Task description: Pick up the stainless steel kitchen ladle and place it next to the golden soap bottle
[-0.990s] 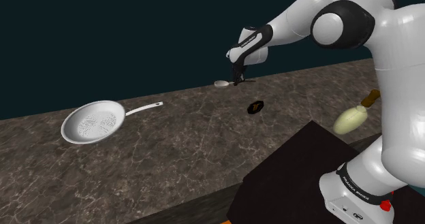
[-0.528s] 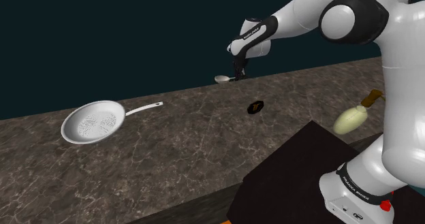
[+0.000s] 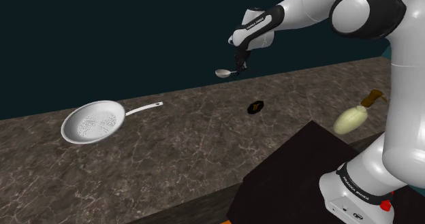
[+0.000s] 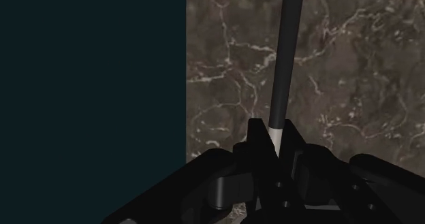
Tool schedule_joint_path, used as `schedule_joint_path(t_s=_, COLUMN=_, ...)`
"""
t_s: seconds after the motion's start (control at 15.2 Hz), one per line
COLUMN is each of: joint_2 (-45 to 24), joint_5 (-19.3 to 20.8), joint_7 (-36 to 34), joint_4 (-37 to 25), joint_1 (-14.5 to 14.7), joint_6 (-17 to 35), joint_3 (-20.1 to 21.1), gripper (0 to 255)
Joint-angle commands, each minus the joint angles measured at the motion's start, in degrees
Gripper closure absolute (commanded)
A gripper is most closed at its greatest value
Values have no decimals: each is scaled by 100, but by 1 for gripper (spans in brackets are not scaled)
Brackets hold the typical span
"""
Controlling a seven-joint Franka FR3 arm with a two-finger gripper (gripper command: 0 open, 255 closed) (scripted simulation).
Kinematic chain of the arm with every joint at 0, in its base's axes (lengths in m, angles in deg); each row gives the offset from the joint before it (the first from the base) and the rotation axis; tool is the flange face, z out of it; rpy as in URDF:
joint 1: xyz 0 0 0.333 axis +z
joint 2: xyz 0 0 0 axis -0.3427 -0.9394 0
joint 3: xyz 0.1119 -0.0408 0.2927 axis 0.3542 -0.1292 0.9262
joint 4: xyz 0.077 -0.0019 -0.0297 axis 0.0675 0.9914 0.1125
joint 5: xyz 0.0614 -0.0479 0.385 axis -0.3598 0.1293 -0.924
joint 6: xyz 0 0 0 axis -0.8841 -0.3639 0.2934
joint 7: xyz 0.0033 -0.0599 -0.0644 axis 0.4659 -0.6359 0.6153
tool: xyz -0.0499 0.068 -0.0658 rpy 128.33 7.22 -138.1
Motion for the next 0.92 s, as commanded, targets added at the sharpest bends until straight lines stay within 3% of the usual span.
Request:
schedule_joint_path(t_s=0.0, joint_2=88, joint_5=23, joint_7=-19, joint_4=-23, joint_1=13, joint_6=-113, joint_3=-17, gripper=255)
schedule_joint_path(t_s=0.86, joint_2=642, joint_5=171, joint_7=-120, joint_4=-223, joint_1=74, joint_6=-859, joint_3=-113, gripper=255)
